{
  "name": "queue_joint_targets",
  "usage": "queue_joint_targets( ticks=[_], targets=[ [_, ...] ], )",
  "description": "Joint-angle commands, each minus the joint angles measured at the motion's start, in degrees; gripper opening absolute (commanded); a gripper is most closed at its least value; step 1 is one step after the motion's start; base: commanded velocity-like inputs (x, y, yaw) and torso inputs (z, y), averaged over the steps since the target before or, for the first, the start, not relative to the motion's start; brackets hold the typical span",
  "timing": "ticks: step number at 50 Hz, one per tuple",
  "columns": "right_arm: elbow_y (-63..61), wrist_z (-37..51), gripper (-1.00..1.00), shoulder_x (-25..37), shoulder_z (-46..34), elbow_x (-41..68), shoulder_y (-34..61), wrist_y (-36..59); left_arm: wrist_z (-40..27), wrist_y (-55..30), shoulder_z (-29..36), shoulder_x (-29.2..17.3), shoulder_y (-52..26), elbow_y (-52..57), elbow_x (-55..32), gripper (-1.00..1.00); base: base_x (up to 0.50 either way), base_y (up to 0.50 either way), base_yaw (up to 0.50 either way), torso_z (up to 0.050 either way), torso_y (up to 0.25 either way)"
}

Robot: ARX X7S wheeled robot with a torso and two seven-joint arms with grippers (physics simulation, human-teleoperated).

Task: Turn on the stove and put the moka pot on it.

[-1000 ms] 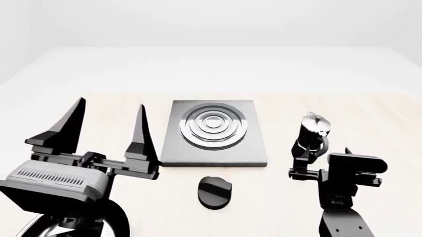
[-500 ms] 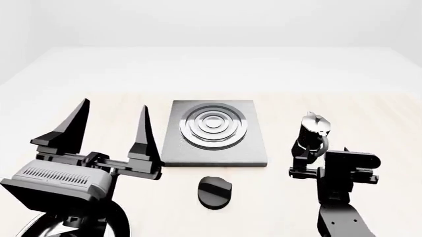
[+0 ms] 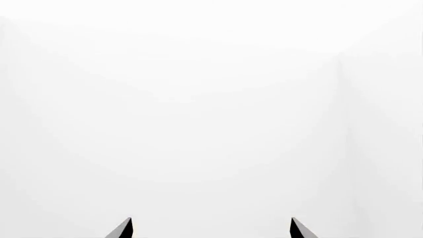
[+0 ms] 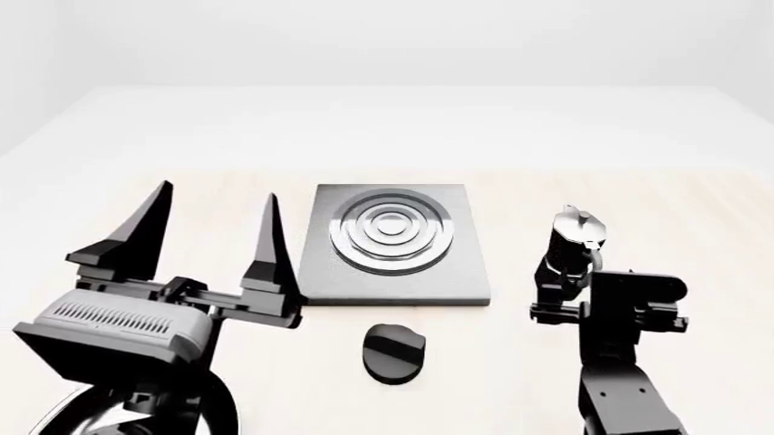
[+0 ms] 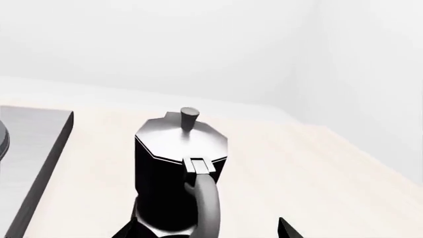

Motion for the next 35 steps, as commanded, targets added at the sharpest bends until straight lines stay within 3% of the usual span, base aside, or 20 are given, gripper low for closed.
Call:
queue_joint_targets(
  ticks=[1, 17, 18, 35],
  targets=[
    [5.97, -0.34, 1.00, -0.73, -0.62, -0.81, 2.75, -2.04, 0.09, 0.07, 0.42, 0.08, -0.50, -0.64, -0.18, 1.00, 0.00, 0.00, 0.00, 0.000, 0.000],
    [8.90, -0.21, 1.00, -1.13, -0.85, -1.02, 4.17, -2.69, -0.14, 0.61, 0.80, 0.11, -0.10, -0.85, -0.09, 1.00, 0.00, 0.00, 0.00, 0.000, 0.000],
    [12.97, -0.42, 1.00, -1.77, -0.94, -1.36, 4.69, -6.19, -0.17, 0.65, 0.83, 0.14, -0.10, -0.89, -0.08, 1.00, 0.00, 0.00, 0.00, 0.000, 0.000],
    [11.27, -0.48, 1.00, -1.25, -0.91, -0.88, 5.28, -3.67, 0.15, 2.00, 1.08, 0.28, 0.27, -2.17, -0.38, 1.00, 0.00, 0.00, 0.00, 0.000, 0.000]
  ],
)
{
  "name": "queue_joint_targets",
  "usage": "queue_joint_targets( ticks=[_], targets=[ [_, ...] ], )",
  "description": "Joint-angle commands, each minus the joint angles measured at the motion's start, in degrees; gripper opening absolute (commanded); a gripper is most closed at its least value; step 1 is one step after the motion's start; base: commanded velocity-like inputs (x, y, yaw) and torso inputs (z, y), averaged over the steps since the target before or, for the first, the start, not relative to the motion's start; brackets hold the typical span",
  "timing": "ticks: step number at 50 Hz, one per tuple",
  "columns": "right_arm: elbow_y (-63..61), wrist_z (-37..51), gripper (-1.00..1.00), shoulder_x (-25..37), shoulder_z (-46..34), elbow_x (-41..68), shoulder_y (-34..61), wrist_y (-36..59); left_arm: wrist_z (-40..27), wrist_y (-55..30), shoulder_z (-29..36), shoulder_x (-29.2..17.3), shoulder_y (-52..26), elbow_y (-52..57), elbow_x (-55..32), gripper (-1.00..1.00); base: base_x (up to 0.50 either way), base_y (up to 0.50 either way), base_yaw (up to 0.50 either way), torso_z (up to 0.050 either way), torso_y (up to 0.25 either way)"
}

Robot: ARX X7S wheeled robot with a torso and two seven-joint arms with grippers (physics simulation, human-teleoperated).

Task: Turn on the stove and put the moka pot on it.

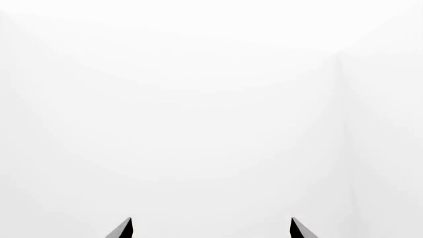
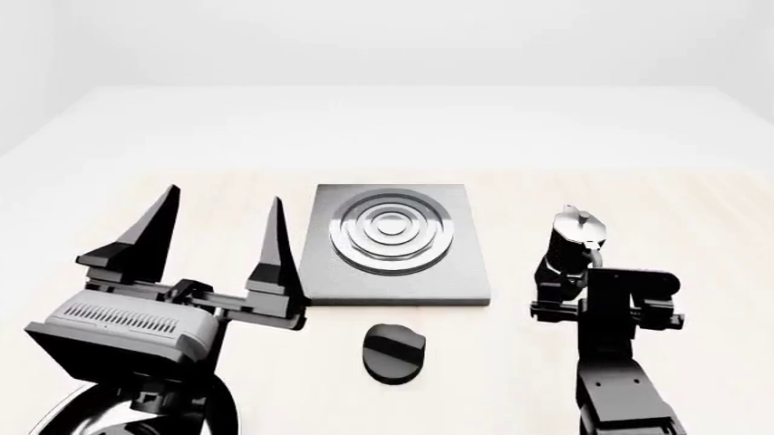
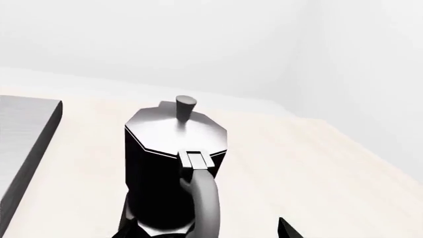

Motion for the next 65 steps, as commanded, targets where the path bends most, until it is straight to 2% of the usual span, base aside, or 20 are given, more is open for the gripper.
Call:
queue_joint_targets(
  ticks=[1, 41, 48, 49, 58, 65],
  targets=[
    [1.81, -0.20, 1.00, -0.17, -0.17, -0.06, 0.88, -0.64, 0.17, 0.89, 0.20, 0.11, 0.24, -0.83, -0.09, 1.00, 0.00, 0.00, 0.00, 0.000, 0.000],
    [12.15, -1.24, 1.00, -1.41, -0.70, -0.28, 4.36, -5.32, -0.33, 1.52, 0.68, 0.03, 0.30, -1.38, -0.81, 1.00, 0.00, 0.00, 0.00, 0.000, 0.000],
    [8.26, -1.46, 1.00, -1.05, -0.60, 0.25, 2.71, -4.71, -0.15, 1.95, 0.93, 0.12, 0.22, -1.83, -0.84, 1.00, 0.00, 0.00, 0.00, 0.000, 0.000],
    [5.96, -1.07, -1.00, -0.74, -0.35, 0.44, 1.81, -4.66, -0.18, 1.87, 0.95, 0.08, 0.21, -1.79, -0.87, 1.00, 0.00, 0.00, 0.00, 0.000, 0.000],
    [3.25, -1.12, -1.00, -0.52, -0.68, 0.39, 1.09, -4.25, 0.07, 2.67, 0.91, 0.05, 0.46, -2.58, -1.10, 1.00, 0.00, 0.00, 0.00, 0.000, 0.000],
    [-6.41, -0.87, -1.00, 0.41, -1.05, 0.97, -0.64, 0.75, -0.20, 2.51, 1.05, 0.02, 0.58, -2.36, -1.20, 1.00, 0.00, 0.00, 0.00, 0.000, 0.000]
  ],
)
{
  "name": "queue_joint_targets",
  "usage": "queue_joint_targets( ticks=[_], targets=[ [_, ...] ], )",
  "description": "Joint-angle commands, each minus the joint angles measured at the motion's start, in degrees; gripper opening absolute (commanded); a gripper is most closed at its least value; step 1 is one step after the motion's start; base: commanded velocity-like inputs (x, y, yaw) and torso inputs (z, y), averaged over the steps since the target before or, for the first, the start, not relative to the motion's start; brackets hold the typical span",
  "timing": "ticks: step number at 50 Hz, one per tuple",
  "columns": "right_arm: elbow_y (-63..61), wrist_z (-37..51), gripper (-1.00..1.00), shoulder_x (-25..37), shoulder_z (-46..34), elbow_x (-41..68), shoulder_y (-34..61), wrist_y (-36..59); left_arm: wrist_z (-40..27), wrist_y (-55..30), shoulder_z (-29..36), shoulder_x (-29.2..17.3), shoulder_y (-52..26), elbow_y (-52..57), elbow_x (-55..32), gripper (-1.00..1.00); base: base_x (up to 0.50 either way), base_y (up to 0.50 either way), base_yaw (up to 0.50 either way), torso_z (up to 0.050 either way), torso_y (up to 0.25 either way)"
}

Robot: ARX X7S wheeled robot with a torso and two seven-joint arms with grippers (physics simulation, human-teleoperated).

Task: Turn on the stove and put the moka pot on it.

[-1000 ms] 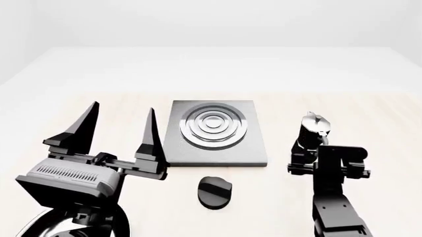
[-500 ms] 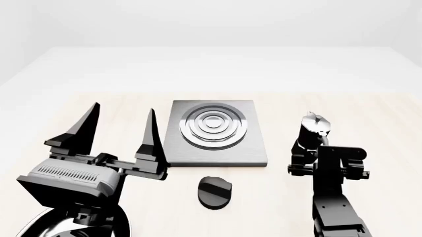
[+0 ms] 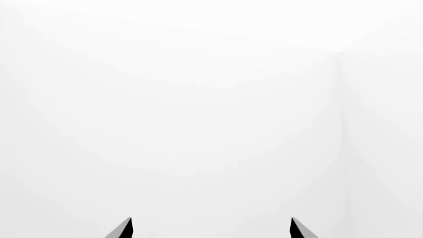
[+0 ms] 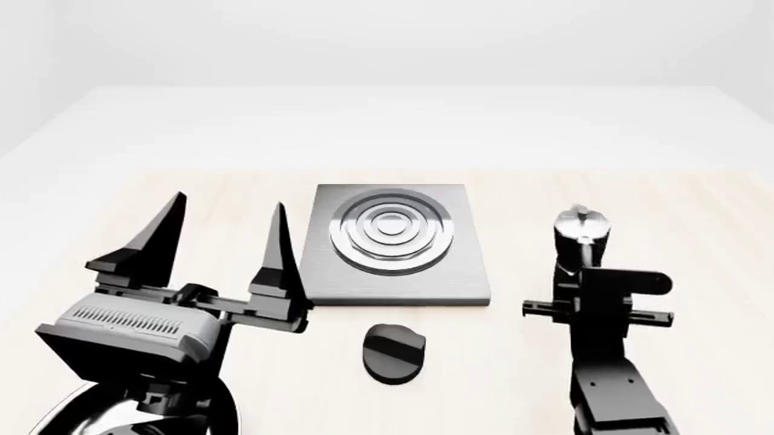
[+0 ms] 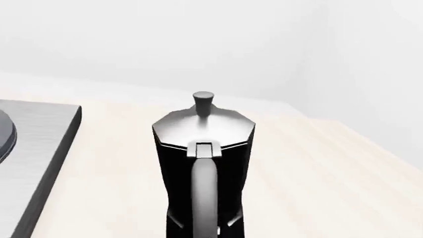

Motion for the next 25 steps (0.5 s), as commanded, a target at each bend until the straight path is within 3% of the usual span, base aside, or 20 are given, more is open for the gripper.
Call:
queue_joint_targets(
  ticks=[1, 18, 25],
  targets=[
    [-10.28, 0.72, -1.00, 1.25, 0.04, -0.64, -1.41, 4.69, -0.20, 0.10, 0.17, -0.04, 0.20, -0.02, -0.23, 1.00, 0.00, 0.00, 0.00, 0.000, 0.010],
    [-16.89, 1.04, -1.00, -0.66, -3.74, -3.45, 11.47, 16.12, 0.24, 2.24, -0.06, 0.00, 0.88, -1.60, -0.31, 1.00, 0.00, 0.00, 0.00, 0.000, 0.001],
    [-19.03, -0.79, -1.00, -2.54, -3.50, -1.56, 14.91, 14.76, 0.20, 2.94, -0.22, 0.00, 1.36, -1.97, -0.40, 1.00, 0.00, 0.00, 0.00, 0.000, 0.000]
  ],
)
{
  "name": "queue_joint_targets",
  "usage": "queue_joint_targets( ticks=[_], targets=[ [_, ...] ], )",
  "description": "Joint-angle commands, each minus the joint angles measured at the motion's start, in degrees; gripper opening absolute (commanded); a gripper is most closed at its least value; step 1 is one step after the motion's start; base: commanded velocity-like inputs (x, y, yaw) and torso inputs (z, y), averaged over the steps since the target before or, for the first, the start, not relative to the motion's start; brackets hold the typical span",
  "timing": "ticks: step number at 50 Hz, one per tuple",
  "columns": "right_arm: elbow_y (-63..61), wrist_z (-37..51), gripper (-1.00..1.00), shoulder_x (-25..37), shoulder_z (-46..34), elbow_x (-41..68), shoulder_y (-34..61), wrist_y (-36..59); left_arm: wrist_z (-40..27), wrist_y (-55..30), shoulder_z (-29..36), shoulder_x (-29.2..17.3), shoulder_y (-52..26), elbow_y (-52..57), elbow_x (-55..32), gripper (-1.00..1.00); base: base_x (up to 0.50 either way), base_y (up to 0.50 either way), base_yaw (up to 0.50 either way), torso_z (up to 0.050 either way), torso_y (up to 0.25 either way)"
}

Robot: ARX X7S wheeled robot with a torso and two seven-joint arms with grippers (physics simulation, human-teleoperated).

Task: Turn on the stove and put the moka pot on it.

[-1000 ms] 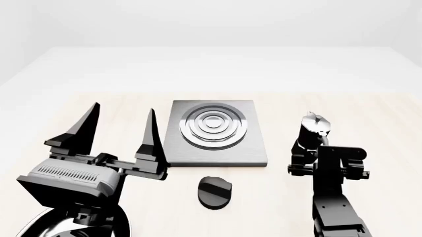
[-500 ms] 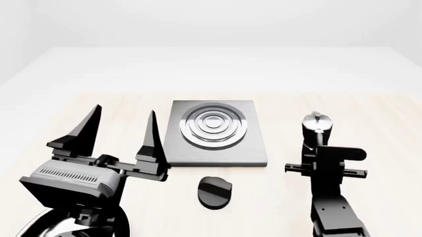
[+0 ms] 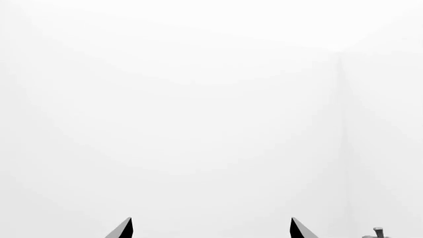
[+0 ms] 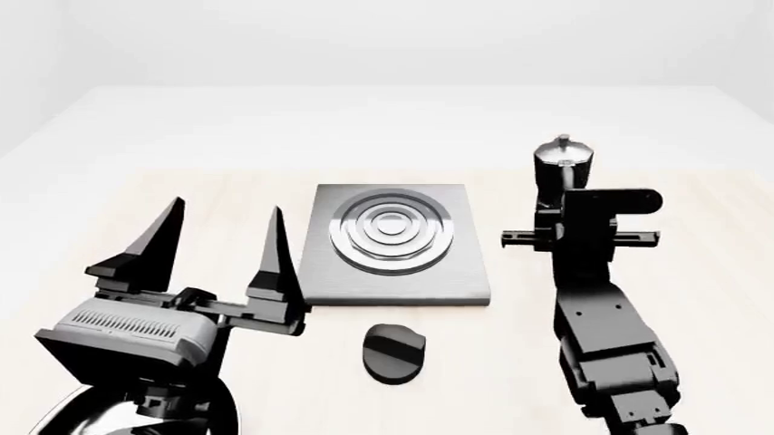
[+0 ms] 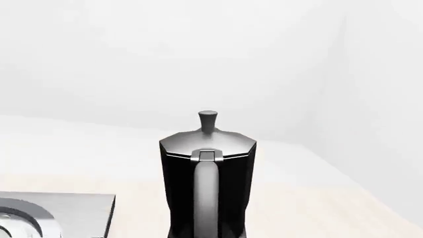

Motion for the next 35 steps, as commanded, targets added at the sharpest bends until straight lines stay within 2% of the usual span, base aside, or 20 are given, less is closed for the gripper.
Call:
queue_joint_targets(
  ticks=[1, 11, 21, 24, 35],
  targets=[
    [-3.61, -1.26, -1.00, -2.23, -0.48, -1.11, 7.10, 1.34, 0.12, 1.20, -0.15, 0.00, 0.57, -0.78, -0.07, 1.00, 0.00, 0.00, 0.00, 0.000, 0.000],
    [17.08, -2.67, -1.00, -5.84, -2.29, -4.14, 17.91, -11.41, 0.36, 2.43, -0.17, 0.13, 0.93, -2.01, 0.04, 1.00, 0.00, 0.00, 0.00, 0.000, 0.001],
    [31.87, -1.91, -1.00, -8.82, -1.36, -3.61, 21.68, -20.33, 0.08, 2.15, -0.14, -0.15, 0.99, -1.61, -0.18, 1.00, 0.00, 0.00, 0.00, 0.000, 0.001],
    [29.27, -2.41, -1.00, -9.15, -1.65, -3.43, 22.19, -18.32, -0.07, 2.07, -0.20, -0.28, 1.09, -1.43, -0.21, 1.00, 0.00, 0.00, 0.00, 0.000, 0.003],
    [33.11, -3.08, -1.00, -11.71, -1.89, -2.79, 24.21, -20.45, -0.36, 1.98, 0.03, -0.34, 1.05, -1.17, -0.15, 1.00, 0.00, 0.00, 0.00, 0.000, 0.001]
  ],
)
